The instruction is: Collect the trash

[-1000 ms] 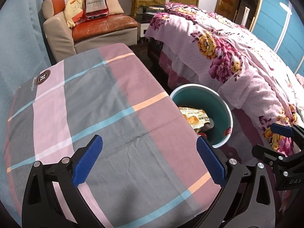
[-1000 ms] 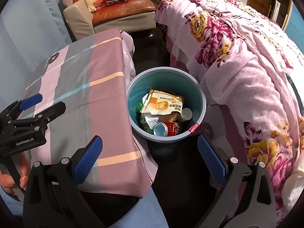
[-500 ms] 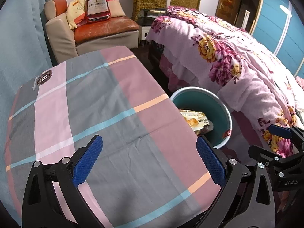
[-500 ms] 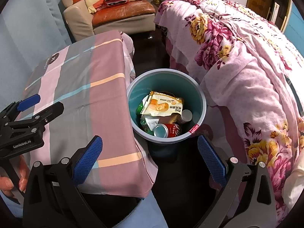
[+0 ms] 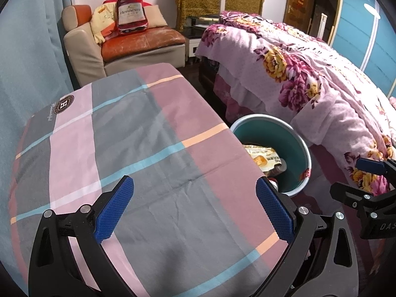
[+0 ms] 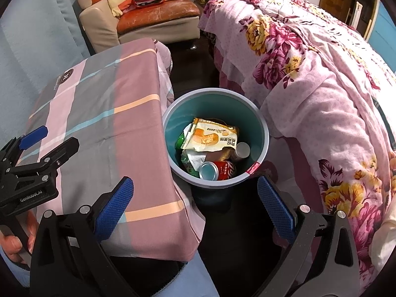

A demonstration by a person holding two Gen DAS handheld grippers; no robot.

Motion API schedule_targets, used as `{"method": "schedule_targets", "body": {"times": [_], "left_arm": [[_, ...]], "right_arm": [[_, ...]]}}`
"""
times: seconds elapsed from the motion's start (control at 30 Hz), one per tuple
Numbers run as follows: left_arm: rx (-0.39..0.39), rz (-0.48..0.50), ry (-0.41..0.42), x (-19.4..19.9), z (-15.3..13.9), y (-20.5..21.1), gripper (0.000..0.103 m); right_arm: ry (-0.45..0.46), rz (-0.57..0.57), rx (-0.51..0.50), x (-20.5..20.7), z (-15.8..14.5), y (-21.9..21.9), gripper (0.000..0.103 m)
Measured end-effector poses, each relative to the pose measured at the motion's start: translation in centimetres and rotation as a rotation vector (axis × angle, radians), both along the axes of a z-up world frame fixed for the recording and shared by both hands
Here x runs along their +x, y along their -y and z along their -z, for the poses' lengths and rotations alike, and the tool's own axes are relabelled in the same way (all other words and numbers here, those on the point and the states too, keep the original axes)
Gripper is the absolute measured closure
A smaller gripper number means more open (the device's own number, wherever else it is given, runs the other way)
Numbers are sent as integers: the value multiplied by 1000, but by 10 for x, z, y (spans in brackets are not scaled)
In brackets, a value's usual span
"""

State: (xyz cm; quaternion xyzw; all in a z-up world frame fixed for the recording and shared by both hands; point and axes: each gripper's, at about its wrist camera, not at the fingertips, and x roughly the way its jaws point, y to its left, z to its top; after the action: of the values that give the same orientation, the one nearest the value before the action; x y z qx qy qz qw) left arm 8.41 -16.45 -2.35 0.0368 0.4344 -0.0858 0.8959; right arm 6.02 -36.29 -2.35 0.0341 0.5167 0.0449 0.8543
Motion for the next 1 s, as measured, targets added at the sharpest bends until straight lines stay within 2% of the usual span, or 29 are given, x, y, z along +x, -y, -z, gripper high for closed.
{"method": "schedule_targets", "body": {"times": [0.37, 1.0], "left_arm": [[23, -21, 7, 3, 7, -6, 4], [16, -33, -11, 7, 18, -15, 4]], "right_arm": [[-25, 7, 7, 6, 12, 0, 7], [-51, 1, -8, 14, 23, -9, 7]]}}
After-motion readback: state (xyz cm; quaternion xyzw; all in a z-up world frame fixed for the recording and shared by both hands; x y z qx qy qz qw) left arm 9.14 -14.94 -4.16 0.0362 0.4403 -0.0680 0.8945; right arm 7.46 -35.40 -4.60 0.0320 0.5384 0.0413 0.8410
